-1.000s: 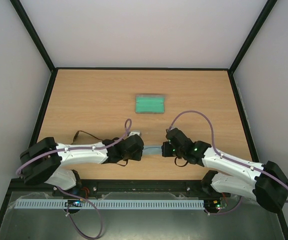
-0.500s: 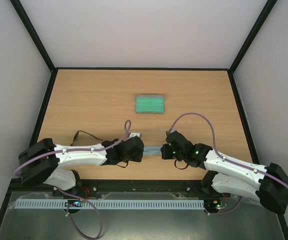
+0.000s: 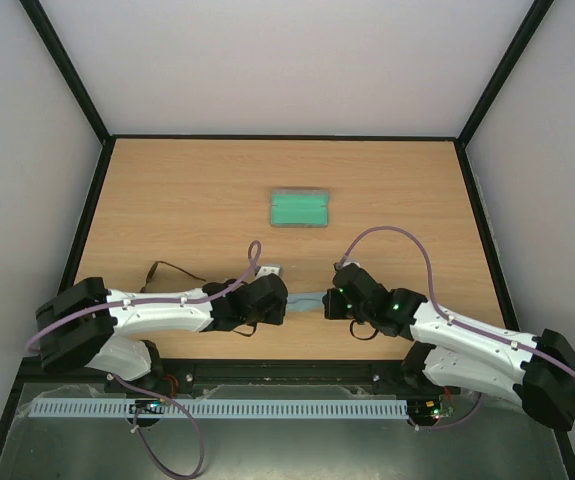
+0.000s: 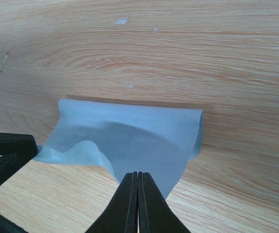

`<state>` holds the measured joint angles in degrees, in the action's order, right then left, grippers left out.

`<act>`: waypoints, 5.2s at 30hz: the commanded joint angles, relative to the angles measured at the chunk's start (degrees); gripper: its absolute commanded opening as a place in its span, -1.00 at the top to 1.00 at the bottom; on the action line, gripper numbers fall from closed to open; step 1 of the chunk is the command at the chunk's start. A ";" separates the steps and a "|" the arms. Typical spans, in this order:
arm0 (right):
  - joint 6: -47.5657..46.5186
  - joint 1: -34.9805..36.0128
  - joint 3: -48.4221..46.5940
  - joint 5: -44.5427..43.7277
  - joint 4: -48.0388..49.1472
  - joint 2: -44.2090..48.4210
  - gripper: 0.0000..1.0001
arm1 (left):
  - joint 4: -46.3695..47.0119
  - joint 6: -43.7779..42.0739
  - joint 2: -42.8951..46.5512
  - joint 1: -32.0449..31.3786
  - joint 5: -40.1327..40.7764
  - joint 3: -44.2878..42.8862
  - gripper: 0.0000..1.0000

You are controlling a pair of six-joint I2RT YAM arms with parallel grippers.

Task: Organize the sunglasses
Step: Fold the glasses cleaning cloth at the center of the board, then adjust the glasses cleaning cloth at the center of the board.

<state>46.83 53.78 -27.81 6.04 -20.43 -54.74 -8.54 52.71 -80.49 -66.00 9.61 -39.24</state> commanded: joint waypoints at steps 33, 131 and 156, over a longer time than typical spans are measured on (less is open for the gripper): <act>-0.29 -1.56 -6.73 -8.70 -1.59 -14.71 0.97 | 1.35 -3.11 -5.88 6.82 -0.97 -2.85 0.95; 6.87 -8.52 3.89 25.41 30.24 -19.03 0.97 | 26.12 2.44 -6.38 12.80 -29.11 6.40 0.93; 6.73 -11.64 8.54 27.39 37.26 -24.74 0.97 | 27.14 1.34 -11.71 13.87 -25.96 7.82 0.95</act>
<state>53.41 43.00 -20.14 33.52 13.87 -78.48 17.61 54.65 -90.76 -52.42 -17.52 -32.21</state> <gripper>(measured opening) 0.016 0.026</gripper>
